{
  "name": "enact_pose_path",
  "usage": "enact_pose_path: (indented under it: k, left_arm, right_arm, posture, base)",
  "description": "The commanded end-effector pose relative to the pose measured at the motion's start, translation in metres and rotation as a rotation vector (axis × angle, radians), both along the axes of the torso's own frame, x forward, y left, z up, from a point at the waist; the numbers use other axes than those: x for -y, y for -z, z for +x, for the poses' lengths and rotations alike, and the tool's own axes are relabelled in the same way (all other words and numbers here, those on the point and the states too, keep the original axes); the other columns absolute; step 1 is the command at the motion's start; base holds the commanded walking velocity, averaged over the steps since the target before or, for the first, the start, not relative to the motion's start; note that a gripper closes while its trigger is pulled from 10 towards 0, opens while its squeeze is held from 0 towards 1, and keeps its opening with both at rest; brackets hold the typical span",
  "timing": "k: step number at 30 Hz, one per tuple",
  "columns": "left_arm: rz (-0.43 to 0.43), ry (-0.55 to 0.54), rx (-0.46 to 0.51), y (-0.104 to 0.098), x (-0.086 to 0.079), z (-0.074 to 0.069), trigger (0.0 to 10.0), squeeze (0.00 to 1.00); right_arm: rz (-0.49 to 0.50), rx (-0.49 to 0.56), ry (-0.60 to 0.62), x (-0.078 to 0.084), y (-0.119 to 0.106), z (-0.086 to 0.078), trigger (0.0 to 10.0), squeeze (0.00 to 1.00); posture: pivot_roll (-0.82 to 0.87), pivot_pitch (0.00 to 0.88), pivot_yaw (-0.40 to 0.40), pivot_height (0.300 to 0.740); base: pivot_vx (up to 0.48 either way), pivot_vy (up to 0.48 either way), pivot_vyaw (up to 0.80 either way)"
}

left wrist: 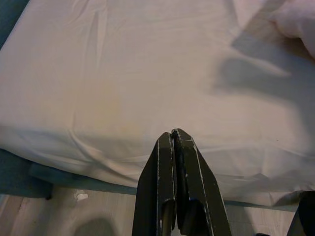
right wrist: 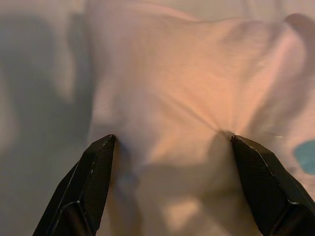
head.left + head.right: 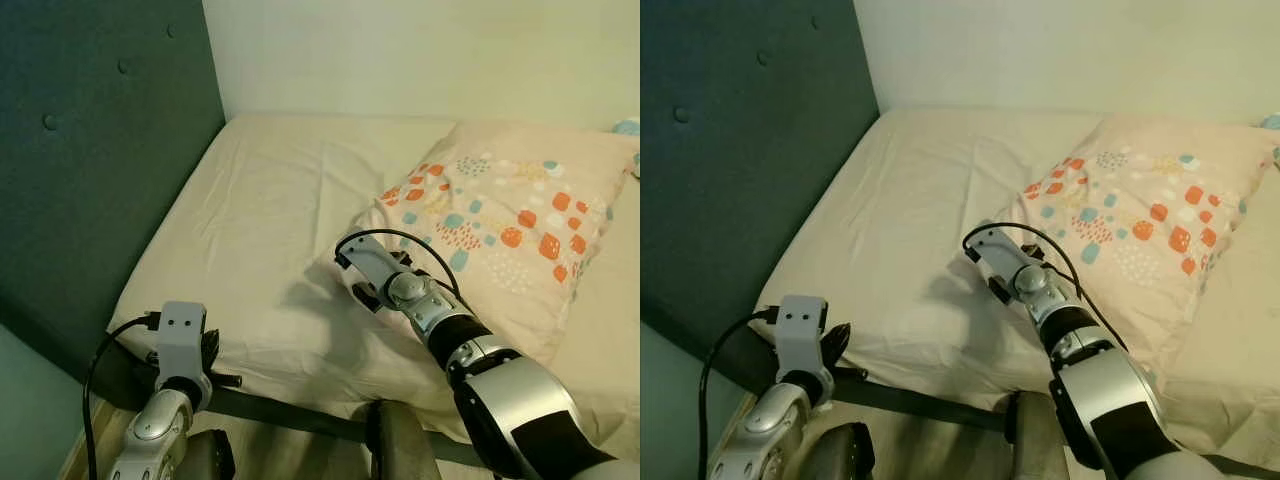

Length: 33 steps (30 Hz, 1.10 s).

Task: Clean up the room

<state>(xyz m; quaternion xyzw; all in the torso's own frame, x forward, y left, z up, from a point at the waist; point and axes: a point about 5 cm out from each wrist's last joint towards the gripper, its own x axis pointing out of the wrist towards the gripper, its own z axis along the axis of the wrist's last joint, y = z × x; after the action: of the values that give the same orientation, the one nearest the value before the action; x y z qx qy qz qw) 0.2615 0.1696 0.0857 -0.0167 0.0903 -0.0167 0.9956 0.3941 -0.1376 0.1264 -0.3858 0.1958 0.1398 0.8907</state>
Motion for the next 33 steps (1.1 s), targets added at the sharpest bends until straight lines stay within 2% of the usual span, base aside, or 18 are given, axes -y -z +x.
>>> enact_pose_path:
  k: [1, 2, 3, 4, 7, 12, 13, 14, 15, 17, 26, 32, 33]
  left_arm:
    - [-0.021, 0.007, -0.008, 0.000, 0.002, -0.002, 10.0, 0.00]
    - [-0.022, 0.008, -0.009, 0.000, 0.002, -0.002, 10.0, 0.00]
    - [-0.022, 0.008, -0.009, 0.000, 0.002, -0.002, 10.0, 0.00]
    - [-0.024, 0.009, -0.009, 0.000, 0.002, -0.002, 10.0, 0.00]
    - [-0.029, 0.011, -0.011, 0.000, 0.003, -0.002, 10.0, 0.00]
    - [-0.037, 0.012, -0.013, 0.000, 0.004, -0.002, 10.0, 0.00]
    - [-0.039, 0.012, -0.013, 0.000, 0.004, -0.001, 10.0, 0.00]
    - [-0.041, 0.013, -0.013, 0.000, 0.004, -0.001, 10.0, 0.00]
    - [-0.041, 0.013, -0.013, 0.000, 0.004, -0.001, 10.0, 0.00]
    - [-0.046, 0.015, -0.014, 0.000, 0.005, -0.001, 10.0, 0.00]
    - [-0.048, 0.020, -0.015, 0.000, 0.005, 0.001, 10.0, 0.00]
    - [-0.044, 0.019, -0.013, -0.001, 0.004, 0.003, 10.0, 0.00]
    - [-0.043, 0.019, -0.013, -0.002, 0.004, 0.003, 10.0, 0.00]
  right_arm:
    - [-0.054, -0.019, 0.022, 0.011, 0.010, -0.005, 10.0, 1.00]
    - [-0.074, -0.007, 0.029, 0.014, 0.010, -0.004, 10.0, 0.70]
    - [-0.074, -0.007, 0.029, 0.014, 0.010, -0.004, 10.0, 0.70]
    - [-0.095, 0.004, 0.037, 0.017, 0.010, -0.004, 10.0, 0.00]
    - [-0.162, 0.026, 0.050, 0.025, 0.010, -0.005, 10.0, 0.00]
    - [-0.194, 0.032, 0.056, 0.031, 0.009, -0.005, 10.0, 0.00]
    - [-0.201, 0.034, 0.062, 0.033, 0.009, -0.005, 8.6, 0.00]
    - [-0.207, 0.035, 0.066, 0.035, 0.008, -0.005, 5.5, 0.00]
    - [-0.207, 0.035, 0.066, 0.035, 0.008, -0.005, 5.5, 0.00]
    - [-0.215, 0.039, 0.073, 0.038, 0.008, -0.005, 0.0, 0.00]
    - [-0.205, 0.042, 0.079, 0.039, 0.007, -0.004, 0.0, 0.00]
    - [-0.158, 0.045, 0.083, 0.037, 0.005, -0.004, 0.0, 0.00]
    - [-0.114, 0.042, 0.076, 0.033, 0.005, -0.003, 0.0, 0.00]
  posture:
    - [-0.04, 0.226, -0.037, 0.574]
    - [-0.04, 0.226, -0.037, 0.574]
    - [-0.04, 0.226, -0.037, 0.574]
    - [-0.04, 0.229, -0.036, 0.574]
    - [-0.04, 0.229, -0.036, 0.574]
    - [-0.04, 0.228, -0.033, 0.574]
    - [-0.04, 0.228, -0.033, 0.574]
    - [-0.04, 0.228, -0.033, 0.574]
    - [-0.04, 0.228, -0.033, 0.574]
    - [-0.05, 0.227, -0.030, 0.574]
    - [-0.05, 0.221, -0.023, 0.574]
    - [-0.06, 0.220, -0.018, 0.574]
    - [-0.06, 0.221, -0.016, 0.574]
  base:
    - [0.000, 0.000, 0.00]
    - [0.000, 0.000, 0.00]
    - [0.000, 0.000, 0.00]
    - [0.000, 0.000, 0.00]
    - [0.000, 0.000, 0.00]
    - [0.000, 0.000, 0.00]
    - [0.000, 0.000, 0.00]
    - [0.000, 0.000, 0.00]
    - [0.000, 0.000, 0.00]
    - [0.000, 0.000, 0.00]
    - [0.000, 0.000, 0.00]
    - [0.000, 0.000, 0.00]
    - [0.000, 0.000, 0.00]
